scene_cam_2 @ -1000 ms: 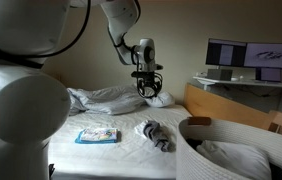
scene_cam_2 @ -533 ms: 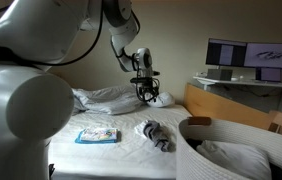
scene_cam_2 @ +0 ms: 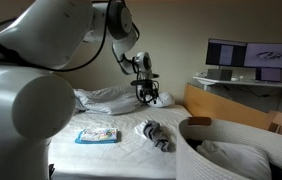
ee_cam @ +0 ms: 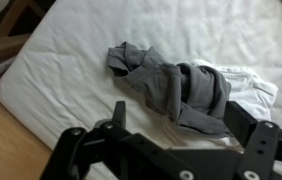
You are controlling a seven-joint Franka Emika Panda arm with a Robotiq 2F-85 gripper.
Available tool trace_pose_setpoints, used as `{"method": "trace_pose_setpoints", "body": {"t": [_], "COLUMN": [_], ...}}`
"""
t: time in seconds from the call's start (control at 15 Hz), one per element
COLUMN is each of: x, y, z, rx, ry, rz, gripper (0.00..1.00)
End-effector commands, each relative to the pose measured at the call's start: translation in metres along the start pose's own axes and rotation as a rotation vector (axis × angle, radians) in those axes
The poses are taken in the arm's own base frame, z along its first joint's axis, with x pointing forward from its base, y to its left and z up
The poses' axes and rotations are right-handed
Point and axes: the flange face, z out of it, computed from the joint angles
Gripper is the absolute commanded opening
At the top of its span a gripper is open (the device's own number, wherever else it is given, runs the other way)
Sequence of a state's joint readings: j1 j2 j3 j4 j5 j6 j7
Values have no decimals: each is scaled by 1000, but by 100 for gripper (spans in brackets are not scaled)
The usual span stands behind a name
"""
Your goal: Put the gray and white clothes in the basket respectively
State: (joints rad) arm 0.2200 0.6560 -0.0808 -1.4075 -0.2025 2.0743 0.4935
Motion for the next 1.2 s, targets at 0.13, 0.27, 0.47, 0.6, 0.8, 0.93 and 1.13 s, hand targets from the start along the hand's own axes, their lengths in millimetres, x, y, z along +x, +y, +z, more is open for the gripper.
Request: {"method": "trace_pose_setpoints", "body": {"t": [0.13, 0.27, 0.47, 0.6, 0.8, 0.93, 1.13], "x": [11, 16, 25, 31, 39, 43, 50], "y": [-15, -23, -39, -50, -65, -69, -70], "z": [9, 17, 30, 39, 56, 66, 77], "rx": [-21, -25, -38, -39, -44, -48, -76], "ry": [-10, -8, 10, 34, 45, 25, 22], "rz": [30, 39, 83, 94, 40, -13, -92], "gripper": [100, 100, 100, 100, 100, 100, 100]}}
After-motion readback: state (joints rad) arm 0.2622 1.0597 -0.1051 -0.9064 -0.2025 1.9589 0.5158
